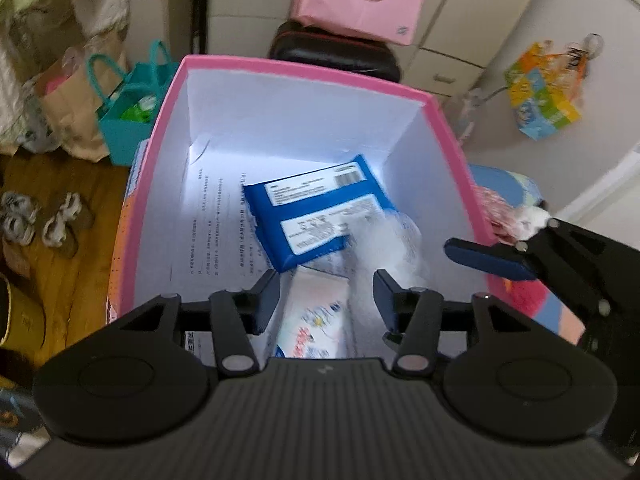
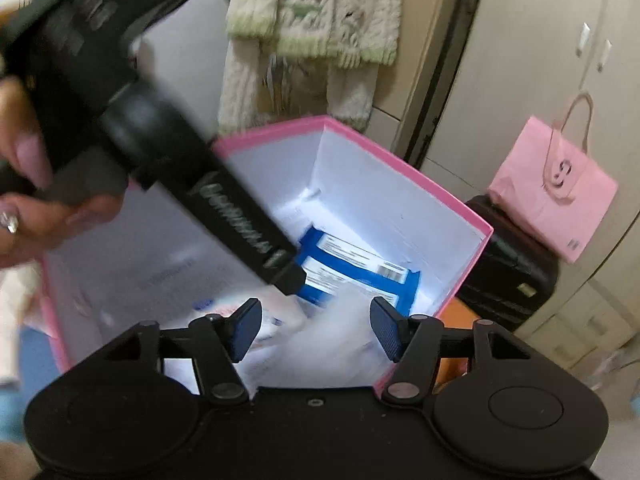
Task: Organize soft objects
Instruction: 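Drop the tissue pack and mesh puff into the box, opening both grippers, then move both grippers to the lilac plush bear on the bed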
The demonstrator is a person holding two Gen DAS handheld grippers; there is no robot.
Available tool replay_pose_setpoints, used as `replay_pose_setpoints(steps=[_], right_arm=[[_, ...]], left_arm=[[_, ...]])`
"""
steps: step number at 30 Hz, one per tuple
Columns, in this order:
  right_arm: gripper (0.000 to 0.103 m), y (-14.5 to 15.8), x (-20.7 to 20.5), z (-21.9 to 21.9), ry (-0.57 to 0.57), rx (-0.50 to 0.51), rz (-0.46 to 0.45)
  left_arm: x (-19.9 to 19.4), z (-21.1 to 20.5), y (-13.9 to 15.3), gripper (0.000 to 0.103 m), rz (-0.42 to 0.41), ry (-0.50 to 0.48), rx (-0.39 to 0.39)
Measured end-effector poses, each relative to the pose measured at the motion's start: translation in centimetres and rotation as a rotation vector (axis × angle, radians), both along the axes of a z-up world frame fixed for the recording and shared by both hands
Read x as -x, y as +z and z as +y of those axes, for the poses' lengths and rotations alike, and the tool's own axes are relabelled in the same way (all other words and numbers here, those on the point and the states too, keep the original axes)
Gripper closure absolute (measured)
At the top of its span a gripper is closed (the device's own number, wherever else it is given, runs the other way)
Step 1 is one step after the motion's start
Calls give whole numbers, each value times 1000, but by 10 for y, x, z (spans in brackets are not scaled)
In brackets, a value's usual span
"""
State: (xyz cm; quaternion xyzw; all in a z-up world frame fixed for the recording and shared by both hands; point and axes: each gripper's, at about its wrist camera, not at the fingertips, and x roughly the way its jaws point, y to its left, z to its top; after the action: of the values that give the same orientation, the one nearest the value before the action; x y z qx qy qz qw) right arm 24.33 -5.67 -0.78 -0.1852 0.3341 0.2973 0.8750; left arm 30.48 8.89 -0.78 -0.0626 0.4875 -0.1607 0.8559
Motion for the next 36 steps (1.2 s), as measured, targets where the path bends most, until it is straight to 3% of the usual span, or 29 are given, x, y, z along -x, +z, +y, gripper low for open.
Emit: replay_pose_setpoints(steps=[5,12,20,28,32,36], right_arm=[[38,19,13,-30,-14,-174,68],[38,38,41,-60,-21,-273,75],[37,60,75,-82,-12,-274,47],[37,72,120,-101,-10,-260,2],[37,75,142,-114,-12,-265,-21],[37,74,159,-127,-31,-271,-22]], left_arm=[[31,1,20,52,-78,-74,-23],[71,-1,49,48,-148,-127,-51],[121,-9,75,45,-219,-185,-96],[170,-25,85,43,-289,-269,-139],[190,-37,90,37,-330,-319,-161],[201,-50,87,37,-333,-367,-171]])
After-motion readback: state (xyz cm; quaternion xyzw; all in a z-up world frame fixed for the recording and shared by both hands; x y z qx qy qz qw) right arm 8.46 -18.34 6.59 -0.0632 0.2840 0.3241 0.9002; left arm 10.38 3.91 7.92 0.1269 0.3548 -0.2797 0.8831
